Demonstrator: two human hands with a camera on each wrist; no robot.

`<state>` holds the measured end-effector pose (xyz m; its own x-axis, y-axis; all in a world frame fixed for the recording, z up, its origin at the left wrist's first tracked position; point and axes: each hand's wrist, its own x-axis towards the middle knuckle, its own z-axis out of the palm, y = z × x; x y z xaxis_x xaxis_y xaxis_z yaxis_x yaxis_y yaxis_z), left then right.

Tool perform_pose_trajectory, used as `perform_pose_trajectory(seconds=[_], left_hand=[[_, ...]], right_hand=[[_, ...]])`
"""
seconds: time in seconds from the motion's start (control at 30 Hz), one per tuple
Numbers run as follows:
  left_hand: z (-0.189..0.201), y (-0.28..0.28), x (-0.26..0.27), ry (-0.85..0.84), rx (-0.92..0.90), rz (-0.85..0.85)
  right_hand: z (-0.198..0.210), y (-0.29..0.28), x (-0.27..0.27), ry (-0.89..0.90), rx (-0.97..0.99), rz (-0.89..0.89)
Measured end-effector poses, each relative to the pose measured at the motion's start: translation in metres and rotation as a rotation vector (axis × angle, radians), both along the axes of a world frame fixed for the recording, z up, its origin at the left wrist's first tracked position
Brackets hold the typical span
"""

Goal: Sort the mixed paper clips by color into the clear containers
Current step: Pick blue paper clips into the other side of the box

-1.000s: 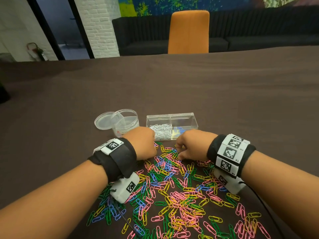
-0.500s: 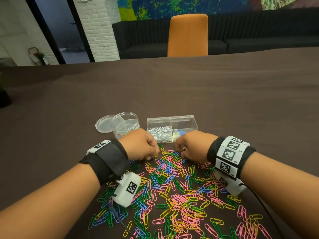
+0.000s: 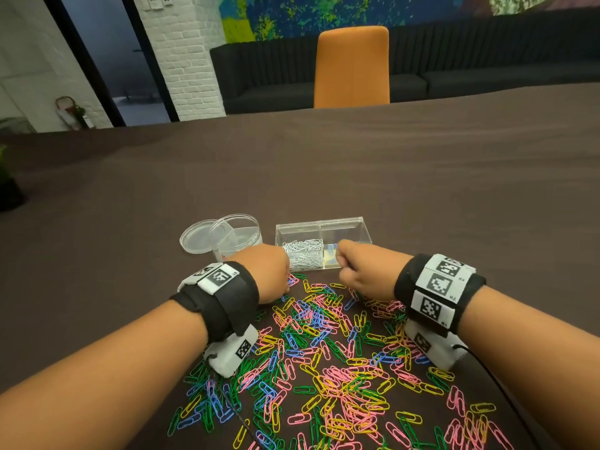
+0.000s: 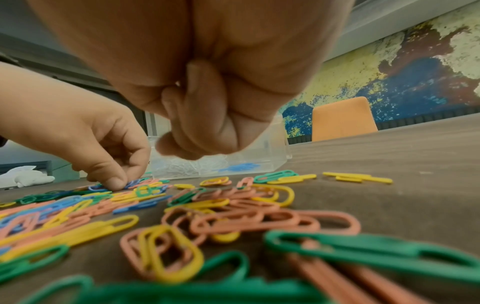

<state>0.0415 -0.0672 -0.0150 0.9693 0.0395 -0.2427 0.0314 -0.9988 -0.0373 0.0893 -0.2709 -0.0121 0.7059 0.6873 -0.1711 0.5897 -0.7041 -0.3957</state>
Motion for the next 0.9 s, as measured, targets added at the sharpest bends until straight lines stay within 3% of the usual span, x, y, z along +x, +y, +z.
perform_pose_trajectory(seconds=[0.13, 0.27, 0.53, 0.6, 0.77, 0.9], left_hand=[[0.001, 0.006, -0.003, 0.029, -0.131, 0.004], [0.006, 0.014, -0.011, -0.065, -0.313, 0.074], [0.005, 0.043, -0.026, -0.094, -1.121, 0.359], [0.007, 0.049, -0.028, -0.056, -1.213, 0.369], [0.008, 0.049, -0.026, 0.026, -1.023, 0.431], [0.001, 0.039, -0.017, 0.019, -0.505, 0.172]], right_hand=[[0.001, -0.003, 0.002, 0.089, 0.024, -0.003], [0.009, -0.001, 0.002, 0.090, 0.005, 0.044], [0.001, 0.028, -0.003, -0.089, -0.283, 0.082], [0.001, 0.030, -0.002, -0.074, -0.290, 0.062], [0.000, 0.030, -0.001, -0.063, -0.304, 0.051], [0.000, 0.025, -0.003, -0.054, -0.302, 0.033]])
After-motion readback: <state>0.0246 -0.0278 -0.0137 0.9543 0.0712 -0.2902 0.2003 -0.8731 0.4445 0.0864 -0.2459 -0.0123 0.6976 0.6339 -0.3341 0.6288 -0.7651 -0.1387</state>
